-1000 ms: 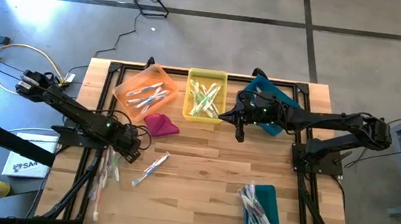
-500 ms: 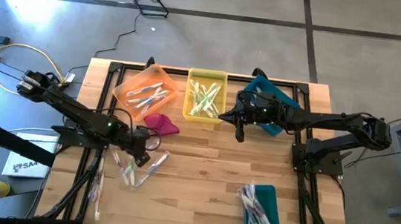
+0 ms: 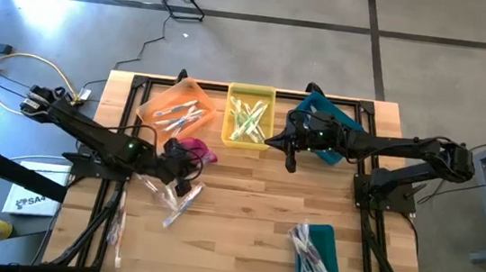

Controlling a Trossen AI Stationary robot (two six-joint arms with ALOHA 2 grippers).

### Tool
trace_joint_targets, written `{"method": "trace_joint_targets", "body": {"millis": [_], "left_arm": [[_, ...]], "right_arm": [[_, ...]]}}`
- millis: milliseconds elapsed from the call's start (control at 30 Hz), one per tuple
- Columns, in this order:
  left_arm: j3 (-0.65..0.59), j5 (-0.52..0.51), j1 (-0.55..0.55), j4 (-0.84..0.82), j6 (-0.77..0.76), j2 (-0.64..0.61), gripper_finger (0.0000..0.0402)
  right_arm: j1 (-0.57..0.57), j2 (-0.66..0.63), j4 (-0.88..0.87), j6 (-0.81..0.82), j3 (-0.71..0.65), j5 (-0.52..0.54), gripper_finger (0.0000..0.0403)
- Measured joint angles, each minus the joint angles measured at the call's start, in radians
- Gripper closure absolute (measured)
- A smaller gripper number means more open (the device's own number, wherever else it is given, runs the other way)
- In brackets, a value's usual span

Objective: Pick & Place Toothbrushes
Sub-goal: Put the blue toothbrush into the orange bin

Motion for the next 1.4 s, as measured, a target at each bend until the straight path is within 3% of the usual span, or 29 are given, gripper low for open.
{"method": "trace_joint_targets", "body": {"millis": [300, 667, 800, 1400], "left_arm": [[0.148, -0.149, 0.000, -0.005, 0.276, 0.000, 0.0384], [0.245, -0.206, 0.026, -0.007, 0.485, 0.000, 0.0384], [0.249, -0.168, 0.093, -0.031, 0.496, 0.000, 0.0384], [0.249, 0.193, 0.575, -0.111, 0.697, 0.000, 0.0384]], "right_arm": [[0.000, 0.000, 0.000, 0.002, 0.000, 0.000, 0.0400], [0.000, 0.000, 0.000, 0.002, 0.000, 0.000, 0.0401], [0.000, 0.000, 0.000, 0.001, 0.000, 0.000, 0.0401], [0.000, 0.000, 0.000, 0.000, 0.000, 0.000, 0.0401]]}}
